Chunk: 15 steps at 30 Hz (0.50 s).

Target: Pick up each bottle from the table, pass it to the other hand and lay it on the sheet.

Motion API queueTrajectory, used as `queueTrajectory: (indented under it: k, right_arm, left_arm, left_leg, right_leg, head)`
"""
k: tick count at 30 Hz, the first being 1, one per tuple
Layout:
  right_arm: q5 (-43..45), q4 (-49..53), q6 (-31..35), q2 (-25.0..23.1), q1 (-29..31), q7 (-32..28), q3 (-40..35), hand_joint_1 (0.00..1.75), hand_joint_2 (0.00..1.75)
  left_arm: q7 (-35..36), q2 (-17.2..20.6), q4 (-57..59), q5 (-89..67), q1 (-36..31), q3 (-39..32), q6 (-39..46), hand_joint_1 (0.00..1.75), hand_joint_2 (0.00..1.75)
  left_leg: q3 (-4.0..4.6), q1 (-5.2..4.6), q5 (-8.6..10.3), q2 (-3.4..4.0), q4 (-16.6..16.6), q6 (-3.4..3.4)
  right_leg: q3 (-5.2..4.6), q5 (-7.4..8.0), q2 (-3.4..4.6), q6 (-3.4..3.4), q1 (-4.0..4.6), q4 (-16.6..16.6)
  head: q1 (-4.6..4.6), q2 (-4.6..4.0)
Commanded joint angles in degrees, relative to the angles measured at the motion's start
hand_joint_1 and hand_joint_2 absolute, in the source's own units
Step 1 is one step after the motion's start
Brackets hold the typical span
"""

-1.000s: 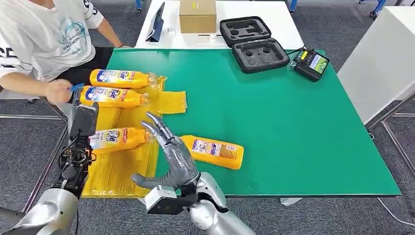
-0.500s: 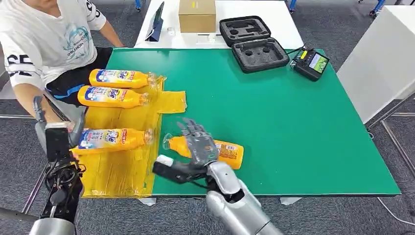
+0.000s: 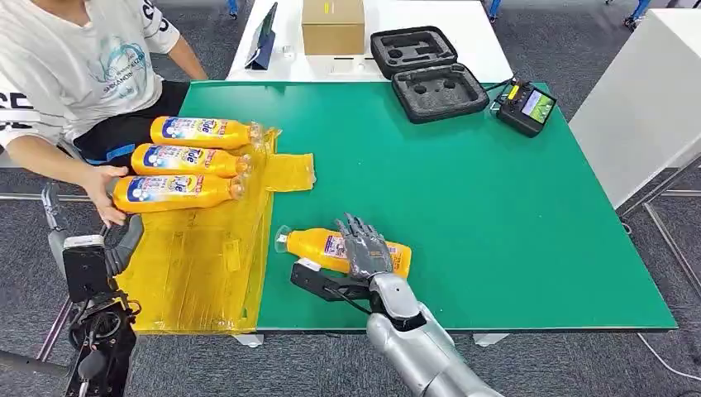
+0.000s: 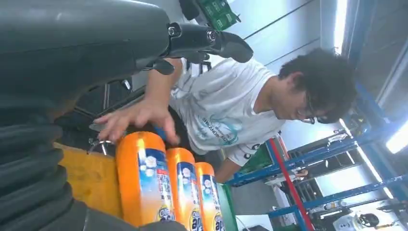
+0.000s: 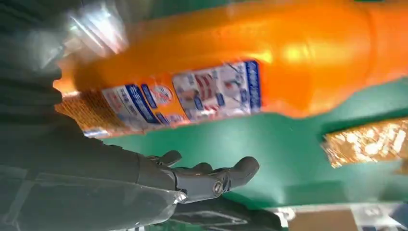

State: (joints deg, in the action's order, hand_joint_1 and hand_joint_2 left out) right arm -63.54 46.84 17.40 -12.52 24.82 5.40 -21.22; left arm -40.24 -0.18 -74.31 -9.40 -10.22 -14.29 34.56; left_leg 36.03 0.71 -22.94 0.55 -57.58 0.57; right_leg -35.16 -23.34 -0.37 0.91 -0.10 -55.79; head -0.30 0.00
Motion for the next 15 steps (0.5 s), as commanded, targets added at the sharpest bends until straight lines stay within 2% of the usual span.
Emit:
queueTrajectory:
  k: [1, 14, 15]
  right_arm:
    - [-0.8, -10.6, -0.3, 0.0, 4.4, 2.5, 1.2, 0.00, 1.75]
    - [-0.8, -13.5, -1.3, 0.5, 5.0, 4.7, 3.2, 0.00, 1.75]
    - [0.0, -13.8, -1.4, 0.5, 4.9, 3.7, 3.7, 0.59, 1.75]
  left_arm:
    - [0.4, -2.0, 0.7, -0.2, -0.9, -1.0, 0.1, 0.00, 1.75]
    - [0.2, -2.7, -1.2, -0.4, -0.4, -1.0, 0.5, 0.00, 1.75]
    - [0.2, -2.6, -1.1, -0.4, -0.6, -0.9, 0.4, 0.00, 1.75]
  left_leg:
    - [-0.16, -0.01, -0.05, -0.06, 0.0, 0.01]
    - [-0.21, -0.02, -0.06, -0.11, 0.0, 0.01]
    - [-0.14, -0.01, -0.03, -0.09, 0.0, 0.01]
  right_leg:
    - [0.18, -0.05, -0.02, 0.01, -0.02, 0.0]
    - [0.23, -0.08, -0.05, 0.02, -0.03, 0.0]
    - [0.16, -0.03, -0.05, 0.02, -0.01, 0.0]
  head:
    - [0.02, 0.00]
    - [0.02, 0.00]
    - [0.00, 0.00]
